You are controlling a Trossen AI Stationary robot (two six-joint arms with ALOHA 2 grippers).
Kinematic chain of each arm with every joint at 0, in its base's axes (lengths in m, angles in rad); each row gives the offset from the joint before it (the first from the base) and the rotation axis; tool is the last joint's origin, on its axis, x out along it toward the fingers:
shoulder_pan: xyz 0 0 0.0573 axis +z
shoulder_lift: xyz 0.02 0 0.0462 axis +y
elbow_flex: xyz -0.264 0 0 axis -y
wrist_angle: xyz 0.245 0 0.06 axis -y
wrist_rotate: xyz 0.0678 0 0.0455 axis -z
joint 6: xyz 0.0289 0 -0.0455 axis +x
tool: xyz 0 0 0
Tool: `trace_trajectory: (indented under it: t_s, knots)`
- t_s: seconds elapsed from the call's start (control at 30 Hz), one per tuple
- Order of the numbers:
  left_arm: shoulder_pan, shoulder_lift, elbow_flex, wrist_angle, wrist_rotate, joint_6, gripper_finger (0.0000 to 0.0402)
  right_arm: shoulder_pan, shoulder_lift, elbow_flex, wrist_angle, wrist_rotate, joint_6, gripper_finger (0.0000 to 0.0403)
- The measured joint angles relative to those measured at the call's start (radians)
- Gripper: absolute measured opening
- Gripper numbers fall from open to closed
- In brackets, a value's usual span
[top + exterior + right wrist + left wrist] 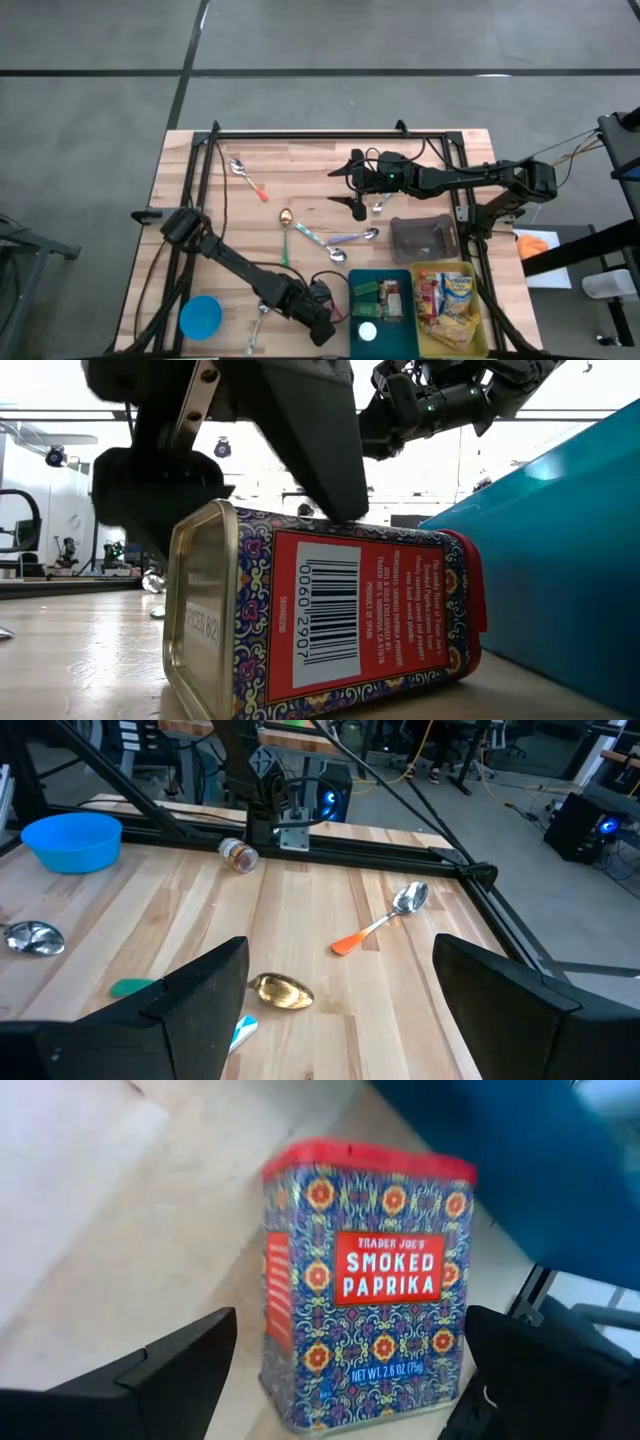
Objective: Pick & Place Food Item
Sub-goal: Put the red seasoning can into the blue bin
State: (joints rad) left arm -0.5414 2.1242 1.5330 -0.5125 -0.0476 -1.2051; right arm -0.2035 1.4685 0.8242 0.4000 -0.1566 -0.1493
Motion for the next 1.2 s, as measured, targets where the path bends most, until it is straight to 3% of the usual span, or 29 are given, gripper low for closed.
trace_trajectory:
  t_s: [0.27,0.83,1.2]
  knots:
    - [0.002,-0.088,0.000,-0.085,-0.157,0.011,0.0393,0.000,0.000,0.000,0.000,0.000,0.000,0.0315]
    - [0.073,-0.216,0.000,-0.087,-0.378,0.424,0.0392,0.000,0.000,0.000,0.000,0.000,0.000,0.0315]
    - [0.228,-0.265,-0.002,-0.126,-0.377,0.674,0.0392,0.000,0.000,0.000,0.000,0.000,0.000,0.0315]
